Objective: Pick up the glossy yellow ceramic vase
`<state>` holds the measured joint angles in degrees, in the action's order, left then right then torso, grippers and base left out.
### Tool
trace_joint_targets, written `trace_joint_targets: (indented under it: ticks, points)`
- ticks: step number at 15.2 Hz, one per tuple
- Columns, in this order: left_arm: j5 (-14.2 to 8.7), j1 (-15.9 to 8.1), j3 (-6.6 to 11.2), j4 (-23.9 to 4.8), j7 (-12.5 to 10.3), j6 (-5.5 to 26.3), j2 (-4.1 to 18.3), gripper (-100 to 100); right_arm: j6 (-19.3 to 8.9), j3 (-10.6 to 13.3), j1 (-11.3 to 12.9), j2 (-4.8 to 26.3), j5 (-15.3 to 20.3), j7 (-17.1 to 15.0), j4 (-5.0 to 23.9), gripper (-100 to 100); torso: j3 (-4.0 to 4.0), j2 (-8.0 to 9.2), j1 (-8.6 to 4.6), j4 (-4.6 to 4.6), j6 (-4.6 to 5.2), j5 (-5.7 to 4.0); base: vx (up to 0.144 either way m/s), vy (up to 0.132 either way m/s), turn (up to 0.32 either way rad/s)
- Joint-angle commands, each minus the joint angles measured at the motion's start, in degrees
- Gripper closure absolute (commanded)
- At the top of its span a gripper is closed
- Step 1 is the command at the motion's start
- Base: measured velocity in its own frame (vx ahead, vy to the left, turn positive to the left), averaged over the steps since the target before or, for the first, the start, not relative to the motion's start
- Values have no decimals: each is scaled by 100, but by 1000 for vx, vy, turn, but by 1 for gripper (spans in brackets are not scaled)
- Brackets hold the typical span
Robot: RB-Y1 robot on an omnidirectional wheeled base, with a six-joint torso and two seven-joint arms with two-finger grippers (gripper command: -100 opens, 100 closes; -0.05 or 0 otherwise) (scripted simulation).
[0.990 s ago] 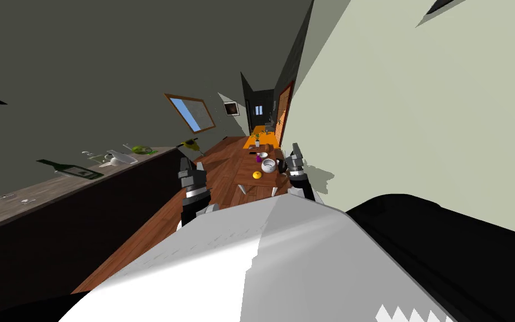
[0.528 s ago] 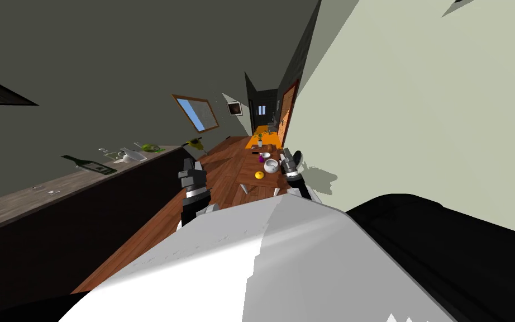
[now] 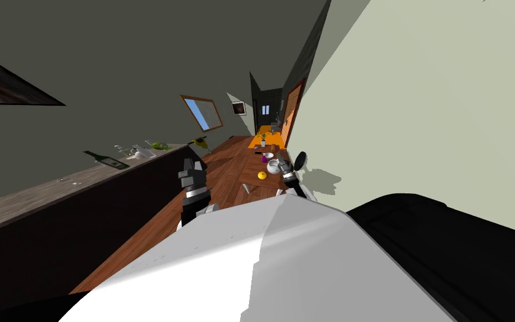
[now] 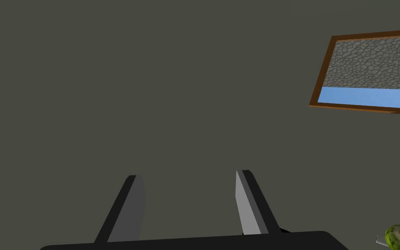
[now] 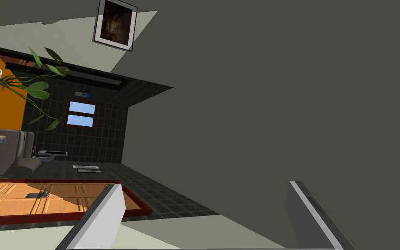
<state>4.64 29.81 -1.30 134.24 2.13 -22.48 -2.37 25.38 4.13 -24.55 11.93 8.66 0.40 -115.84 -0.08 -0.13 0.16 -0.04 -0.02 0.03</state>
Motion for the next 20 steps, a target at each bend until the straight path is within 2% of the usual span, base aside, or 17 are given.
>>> trace_joint_targets:
  ticks: [1, 2, 3, 5, 6, 8, 9, 10, 11, 12, 14, 15, 17, 18, 20]
  points:
    - [0, 0, 0, 0, 0, 0, 0, 0, -16, 96, 89, 147, 217, 8, 286, -100, 0, 0, 0, 0, 0, 0, 23, 45, 113]
    - [0, 0, 0, 0, 0, 0, 0, 0, -16, 96, 89, 147, 217, 8, 412, -100, 0, 0, 2, 0, -1, 1, 29, 44, 109]
    - [0, 0, 0, 0, 0, 0, 0, 0, -44, 160, 191, 257, 382, 9, 557, -100, 0, 0, 3, 0, 0, 1, 35, 51, 138]
    - [0, 0, 0, 0, 0, 0, 0, 0, -44, 160, 191, 257, 382, 9, 730, -100, -1, -2, 5, 0, -1, 2, 26, 39, 72]
    - [0, 0, 0, 0, 0, 0, 0, 0, -73, 228, 298, 366, 554, 11, 863, -100, 0, 0, 2, 0, 1, 1, 26, 37, 104]
    - [0, 0, 0, 0, 0, 0, 0, 0, -73, 228, 298, 366, 554, 11, 1049, -100, 0, -1, 2, 0, 0, 1, 24, 34, 77]
    - [0, 0, 0, 0, 0, 0, 0, 0, -103, 299, 410, 476, 732, 12, 1226, -100, 1, 1, -1, 0, 1, 0, 20, 32, 93]
    - [0, 0, 0, 0, 0, 0, 0, 0, -103, 299, 410, 476, 732, 12, 1363, -100, 1, 1, -1, 1, -1, 0, 27, 33, 114]
    - [0, 0, 0, 0, 0, 0, 0, 0, -103, 299, 410, 476, 732, 12, 1380, -100, 1, 1, -1, 0, 0, 0, 21, 24, 48]
    - [0, 0, 0, 0, 0, 0, 0, 0, -135, 371, 524, 586, 917, 14, 1553, -100, 2, 3, -3, 1, 2, 0, 30, 36, 117]
    - [0, 0, 0, 0, 0, 0, 0, 0, -135, 371, 524, 586, 917, 14, 1721, -100, 0, -1, 2, 0, -1, 1, 27, 35, 83]
    - [0, 0, 0, 0, 0, 0, 0, 0, -166, 446, 642, 696, 1106, 16, 1871, -100, 1, 2, 0, 0, 2, 1, 24, 37, 114]
    - [0, 0, 0, 0, 0, 0, 0, 0, -166, 446, 642, 696, 1106, 16, 2071, -100, 1, 1, 2, 1, 0, 1, 22, 32, 88]
    - [0, 0, 0, 0, 0, 0, 0, 0, -199, 522, 763, 806, 1299, 17, 2221, -100, 2, 4, -1, 1, 2, 1, 28, 39, 115]
    - [0, 0, 0, 0, 0, 0, 0, 0, -199, 522, 763, 806, 1299, 17, 2429, -100, 0, -1, 3, 0, 0, 1, 30, 37, 84]
